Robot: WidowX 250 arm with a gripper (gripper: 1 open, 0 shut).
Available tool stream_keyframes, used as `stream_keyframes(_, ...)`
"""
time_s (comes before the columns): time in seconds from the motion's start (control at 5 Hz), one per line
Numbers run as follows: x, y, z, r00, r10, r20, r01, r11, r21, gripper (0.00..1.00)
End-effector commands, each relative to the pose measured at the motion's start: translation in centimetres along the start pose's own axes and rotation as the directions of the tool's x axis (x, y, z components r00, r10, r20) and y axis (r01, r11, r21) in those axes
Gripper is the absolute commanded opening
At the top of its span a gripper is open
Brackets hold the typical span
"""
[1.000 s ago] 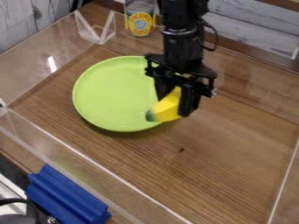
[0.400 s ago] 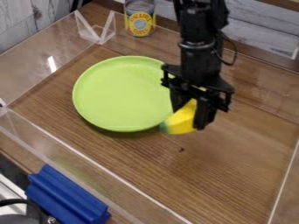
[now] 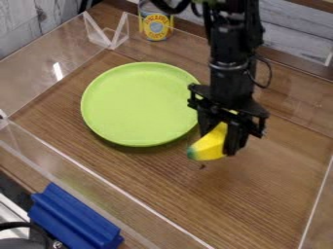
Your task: Remove the banana from inside the green plate and put it on the table
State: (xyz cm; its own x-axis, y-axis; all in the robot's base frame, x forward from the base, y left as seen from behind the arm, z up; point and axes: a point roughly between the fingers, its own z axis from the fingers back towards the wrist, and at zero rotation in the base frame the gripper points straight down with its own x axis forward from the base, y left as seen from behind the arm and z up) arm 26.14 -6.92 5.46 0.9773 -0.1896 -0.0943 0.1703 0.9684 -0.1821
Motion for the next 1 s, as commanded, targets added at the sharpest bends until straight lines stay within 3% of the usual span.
stream_keyframes(0.0, 0.6, -0.5, 0.4, 0.999, -0.015, 0.037, 0.015, 1.0, -0.002, 0.0)
stream_keyframes(0.8, 2.1, -0.2, -0.7, 0.999, -0.022, 0.043, 0.022, 1.0, -0.008, 0.0)
